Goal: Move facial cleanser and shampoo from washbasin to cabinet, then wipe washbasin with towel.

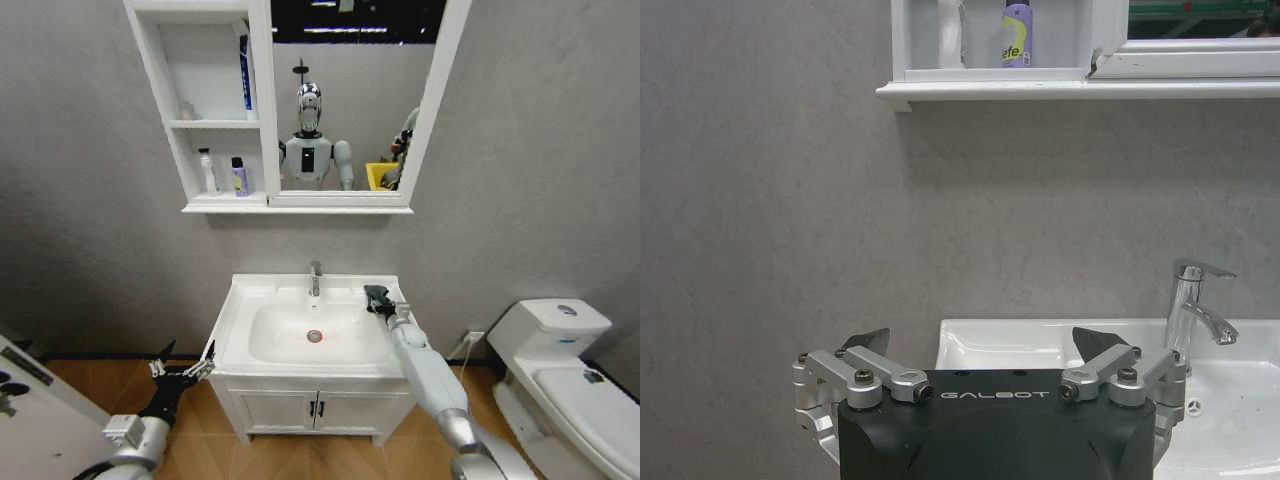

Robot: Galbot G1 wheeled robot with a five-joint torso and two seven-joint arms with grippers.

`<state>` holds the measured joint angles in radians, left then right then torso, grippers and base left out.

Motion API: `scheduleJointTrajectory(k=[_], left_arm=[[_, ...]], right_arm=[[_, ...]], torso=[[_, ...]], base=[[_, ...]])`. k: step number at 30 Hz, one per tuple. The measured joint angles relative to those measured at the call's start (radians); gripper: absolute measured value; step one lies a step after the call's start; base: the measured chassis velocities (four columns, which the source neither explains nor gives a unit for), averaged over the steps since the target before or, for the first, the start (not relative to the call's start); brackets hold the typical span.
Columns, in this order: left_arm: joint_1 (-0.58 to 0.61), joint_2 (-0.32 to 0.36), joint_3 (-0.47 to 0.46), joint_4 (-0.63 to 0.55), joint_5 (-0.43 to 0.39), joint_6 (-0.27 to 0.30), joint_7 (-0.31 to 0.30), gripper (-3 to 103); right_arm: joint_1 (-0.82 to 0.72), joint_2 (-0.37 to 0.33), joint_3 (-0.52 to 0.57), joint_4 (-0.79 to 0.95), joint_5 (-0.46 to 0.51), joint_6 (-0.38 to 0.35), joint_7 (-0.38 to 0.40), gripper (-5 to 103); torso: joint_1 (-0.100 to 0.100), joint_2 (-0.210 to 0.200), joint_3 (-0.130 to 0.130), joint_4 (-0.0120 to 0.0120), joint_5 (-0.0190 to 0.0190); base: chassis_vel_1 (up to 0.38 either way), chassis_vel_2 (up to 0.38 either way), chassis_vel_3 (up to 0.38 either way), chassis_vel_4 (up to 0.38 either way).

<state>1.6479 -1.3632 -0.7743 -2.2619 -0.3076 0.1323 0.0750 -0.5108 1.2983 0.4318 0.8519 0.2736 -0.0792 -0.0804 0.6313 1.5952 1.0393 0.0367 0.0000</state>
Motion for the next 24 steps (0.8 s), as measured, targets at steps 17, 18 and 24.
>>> scheduleJointTrajectory(k=[17,18,24], left_arm=[[0.000,0.000,0.000,0.000,0.000,0.000,0.000,100],[0.000,0.000,0.000,0.000,0.000,0.000,0.000,100],[0.000,0.000,0.000,0.000,0.000,0.000,0.000,100]], right_arm=[[-0.106,-0.029,0.006,0.230,0.126,-0.056,0.058,3],[-0.151,-0.030,0.004,0.331,0.148,-0.073,0.075,3],[-0.292,-0.028,-0.015,0.571,0.156,-0.105,0.124,1]], torso=[[0.000,0.000,0.000,-0.0004,0.0000],[0.000,0.000,0.000,-0.0001,0.0000],[0.000,0.000,0.000,-0.0003,0.0001]], base=[[0.000,0.000,0.000,0.000],[0.000,0.000,0.000,0.000],[0.000,0.000,0.000,0.000]])
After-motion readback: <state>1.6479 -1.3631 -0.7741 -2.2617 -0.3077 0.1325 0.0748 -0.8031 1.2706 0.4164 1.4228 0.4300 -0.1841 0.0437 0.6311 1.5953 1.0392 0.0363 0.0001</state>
